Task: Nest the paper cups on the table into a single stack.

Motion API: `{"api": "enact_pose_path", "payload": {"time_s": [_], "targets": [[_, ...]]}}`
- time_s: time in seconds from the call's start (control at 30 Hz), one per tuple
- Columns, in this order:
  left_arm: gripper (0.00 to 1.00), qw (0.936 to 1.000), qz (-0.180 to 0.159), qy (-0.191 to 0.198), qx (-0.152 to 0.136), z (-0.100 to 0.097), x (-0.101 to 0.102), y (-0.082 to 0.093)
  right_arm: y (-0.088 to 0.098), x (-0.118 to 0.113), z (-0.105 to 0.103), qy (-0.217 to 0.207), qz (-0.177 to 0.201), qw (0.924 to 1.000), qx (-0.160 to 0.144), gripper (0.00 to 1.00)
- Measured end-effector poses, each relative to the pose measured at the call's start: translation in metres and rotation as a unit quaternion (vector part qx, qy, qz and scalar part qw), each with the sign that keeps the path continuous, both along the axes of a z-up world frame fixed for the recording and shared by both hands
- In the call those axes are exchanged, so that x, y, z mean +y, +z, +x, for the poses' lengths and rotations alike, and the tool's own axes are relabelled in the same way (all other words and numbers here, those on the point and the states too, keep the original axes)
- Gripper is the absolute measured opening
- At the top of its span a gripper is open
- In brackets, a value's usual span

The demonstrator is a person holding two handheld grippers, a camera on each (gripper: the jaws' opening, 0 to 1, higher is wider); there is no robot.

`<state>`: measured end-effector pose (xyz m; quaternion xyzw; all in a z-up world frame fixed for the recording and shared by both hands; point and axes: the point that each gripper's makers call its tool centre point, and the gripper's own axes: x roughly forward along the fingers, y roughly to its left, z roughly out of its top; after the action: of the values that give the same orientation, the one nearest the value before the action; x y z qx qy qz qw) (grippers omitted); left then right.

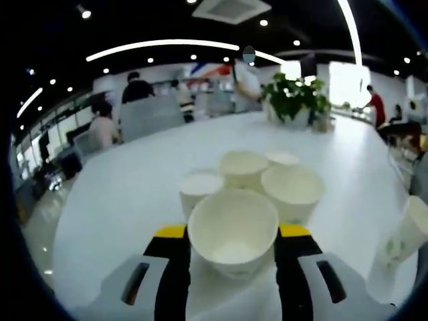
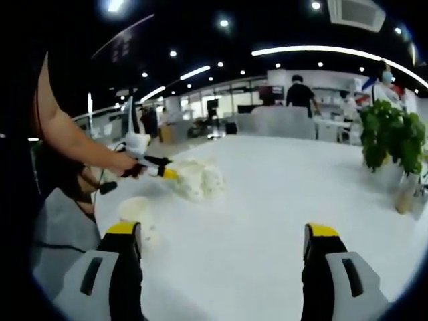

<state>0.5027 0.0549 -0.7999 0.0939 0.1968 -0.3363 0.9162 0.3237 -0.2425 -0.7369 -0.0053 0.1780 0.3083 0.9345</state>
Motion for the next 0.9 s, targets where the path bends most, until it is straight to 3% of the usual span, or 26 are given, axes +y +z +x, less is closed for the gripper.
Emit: {"api": "enact_pose_path", "payload": {"time_s": [0.4, 0.9], "targets": [[0.46, 1.0000, -0.001, 0.004, 0.002, -0.006, 0.000, 0.006, 0.000, 0.002, -0.001, 0.003, -0.002, 1.0000, -0.001, 0.99], [0.45, 0.9997, -0.025, 0.007, -0.001, -0.008, 0.004, 0.026, 0.003, 0.004, 0.001, 0.010, -0.005, 0.9999, -0.003, 0.99]]}}
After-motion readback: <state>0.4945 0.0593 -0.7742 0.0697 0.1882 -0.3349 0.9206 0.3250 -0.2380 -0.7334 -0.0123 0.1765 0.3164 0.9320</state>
